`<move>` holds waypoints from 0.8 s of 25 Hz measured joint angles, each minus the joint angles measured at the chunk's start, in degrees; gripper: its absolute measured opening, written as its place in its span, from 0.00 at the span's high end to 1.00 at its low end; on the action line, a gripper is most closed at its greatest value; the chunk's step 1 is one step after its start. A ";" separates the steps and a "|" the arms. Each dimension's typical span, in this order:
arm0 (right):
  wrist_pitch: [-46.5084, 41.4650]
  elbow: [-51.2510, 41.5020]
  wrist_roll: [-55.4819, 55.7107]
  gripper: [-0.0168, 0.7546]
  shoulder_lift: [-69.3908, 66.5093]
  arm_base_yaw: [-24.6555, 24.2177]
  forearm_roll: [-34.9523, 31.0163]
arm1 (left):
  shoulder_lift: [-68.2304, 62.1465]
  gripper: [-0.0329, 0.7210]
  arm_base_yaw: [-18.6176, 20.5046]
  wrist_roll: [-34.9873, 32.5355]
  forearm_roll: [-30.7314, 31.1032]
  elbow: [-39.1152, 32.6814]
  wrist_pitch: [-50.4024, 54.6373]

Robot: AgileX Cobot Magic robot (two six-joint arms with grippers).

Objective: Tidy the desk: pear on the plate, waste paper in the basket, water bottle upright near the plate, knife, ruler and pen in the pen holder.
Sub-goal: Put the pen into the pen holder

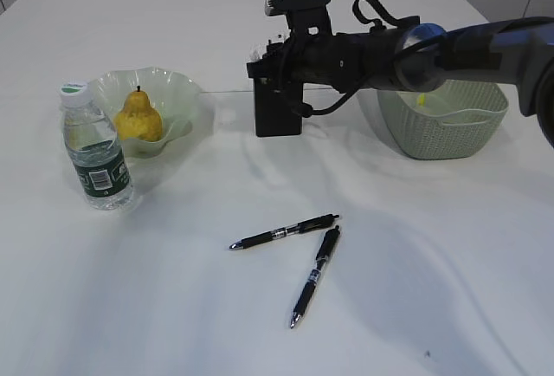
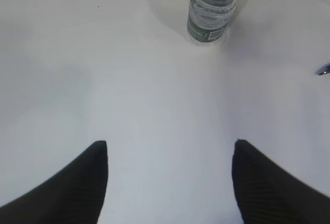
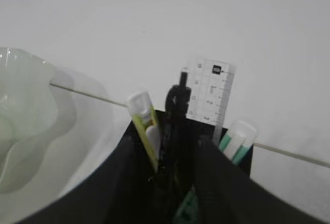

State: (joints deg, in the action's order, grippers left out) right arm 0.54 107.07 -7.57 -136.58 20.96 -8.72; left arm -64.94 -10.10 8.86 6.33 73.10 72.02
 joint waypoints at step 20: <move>-25.84 0.00 0.34 0.45 13.40 0.00 -2.63 | 0.00 0.26 0.00 0.00 0.00 0.00 0.00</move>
State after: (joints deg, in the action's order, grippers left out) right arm -25.29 107.07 -7.23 -123.17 20.96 -11.35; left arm -64.94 -10.10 8.86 6.33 73.10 72.02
